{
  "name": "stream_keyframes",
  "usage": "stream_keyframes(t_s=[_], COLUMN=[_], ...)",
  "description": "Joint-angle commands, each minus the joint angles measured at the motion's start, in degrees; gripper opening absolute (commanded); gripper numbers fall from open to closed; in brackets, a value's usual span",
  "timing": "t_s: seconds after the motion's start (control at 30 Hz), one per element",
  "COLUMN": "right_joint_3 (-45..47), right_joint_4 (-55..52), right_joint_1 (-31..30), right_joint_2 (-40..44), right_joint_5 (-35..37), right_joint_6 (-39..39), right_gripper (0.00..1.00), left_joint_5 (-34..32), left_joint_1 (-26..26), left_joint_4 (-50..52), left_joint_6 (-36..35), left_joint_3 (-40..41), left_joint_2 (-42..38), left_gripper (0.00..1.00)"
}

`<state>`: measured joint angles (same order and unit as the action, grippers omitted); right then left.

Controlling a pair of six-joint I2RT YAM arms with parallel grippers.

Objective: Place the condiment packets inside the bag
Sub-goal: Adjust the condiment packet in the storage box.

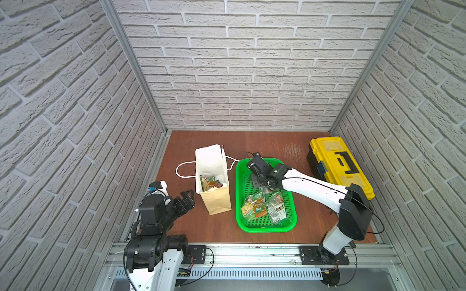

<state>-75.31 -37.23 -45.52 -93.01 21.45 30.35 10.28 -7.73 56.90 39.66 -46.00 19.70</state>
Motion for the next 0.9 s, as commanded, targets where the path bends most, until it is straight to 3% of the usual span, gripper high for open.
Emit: stream_keyframes(t_s=[0.0, 0.33, 0.6, 0.7, 0.87], right_joint_3=[0.10, 1.25, 14.52, 14.47, 12.80], right_joint_4=[4.26, 7.25, 13.88, 13.32, 10.70], right_joint_1=[-0.48, -0.70, -1.14, -1.80, -2.12], right_joint_2=[5.64, 12.85, 9.26, 8.38, 8.81], right_joint_5=[-2.22, -10.80, -20.27, -20.03, -18.10], right_joint_6=[-1.02, -1.28, -0.91, -1.91, -3.79], right_gripper=[0.03, 0.03, 0.03, 0.04, 0.16], left_joint_5=[0.27, 0.53, 0.77, 0.96, 1.08], left_joint_1=[-0.36, -0.36, -0.36, -0.36, -0.36], left_joint_4=[-2.63, -2.65, -2.62, -2.76, -2.83], left_joint_6=[-0.73, -0.80, -0.90, -0.99, -1.10], left_joint_3=[-0.44, -0.49, -0.50, -0.50, -0.57], left_joint_2=[-0.36, -0.37, -0.20, 0.16, 0.38], left_gripper=[0.98, 0.98, 0.98, 0.98, 0.98])
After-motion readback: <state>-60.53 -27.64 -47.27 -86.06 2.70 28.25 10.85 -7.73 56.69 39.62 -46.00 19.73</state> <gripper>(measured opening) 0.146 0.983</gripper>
